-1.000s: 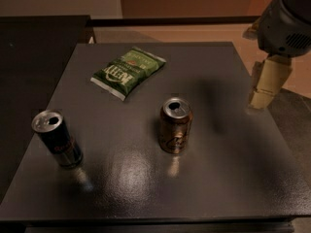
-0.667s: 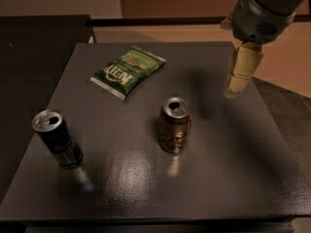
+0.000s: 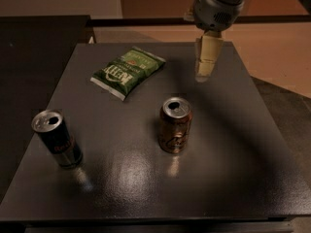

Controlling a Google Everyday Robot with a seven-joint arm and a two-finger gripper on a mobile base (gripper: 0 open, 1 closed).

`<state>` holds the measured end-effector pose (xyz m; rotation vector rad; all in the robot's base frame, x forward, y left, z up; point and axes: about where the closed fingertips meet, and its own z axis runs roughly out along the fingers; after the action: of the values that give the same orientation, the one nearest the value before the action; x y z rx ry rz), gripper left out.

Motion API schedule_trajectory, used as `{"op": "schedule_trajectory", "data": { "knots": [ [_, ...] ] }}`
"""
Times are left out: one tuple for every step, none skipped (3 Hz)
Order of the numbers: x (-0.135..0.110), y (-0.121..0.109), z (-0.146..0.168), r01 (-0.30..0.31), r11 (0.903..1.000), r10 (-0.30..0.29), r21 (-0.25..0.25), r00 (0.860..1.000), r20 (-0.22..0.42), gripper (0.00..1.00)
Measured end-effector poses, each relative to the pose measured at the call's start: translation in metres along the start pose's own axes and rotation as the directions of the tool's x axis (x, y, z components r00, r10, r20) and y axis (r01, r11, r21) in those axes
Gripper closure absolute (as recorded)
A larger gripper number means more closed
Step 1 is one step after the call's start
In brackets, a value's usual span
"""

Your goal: Pick green jalapeno chip bag

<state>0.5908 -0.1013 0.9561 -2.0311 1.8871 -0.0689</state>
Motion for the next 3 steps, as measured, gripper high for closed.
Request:
{"op": "schedule_trajectory", "data": {
  "knots": [
    [-0.030,-0.011,0.034,0.112,0.9928,-0.112,-0.044,0.994,-0.001,0.00],
    [-0.057,-0.019,0.069,0.192,0.9783,-0.191,-0.078,0.981,0.025,0.00],
    [-0.078,-0.025,0.096,0.234,0.9674,-0.228,-0.096,0.971,0.068,0.00]
  ]
}}
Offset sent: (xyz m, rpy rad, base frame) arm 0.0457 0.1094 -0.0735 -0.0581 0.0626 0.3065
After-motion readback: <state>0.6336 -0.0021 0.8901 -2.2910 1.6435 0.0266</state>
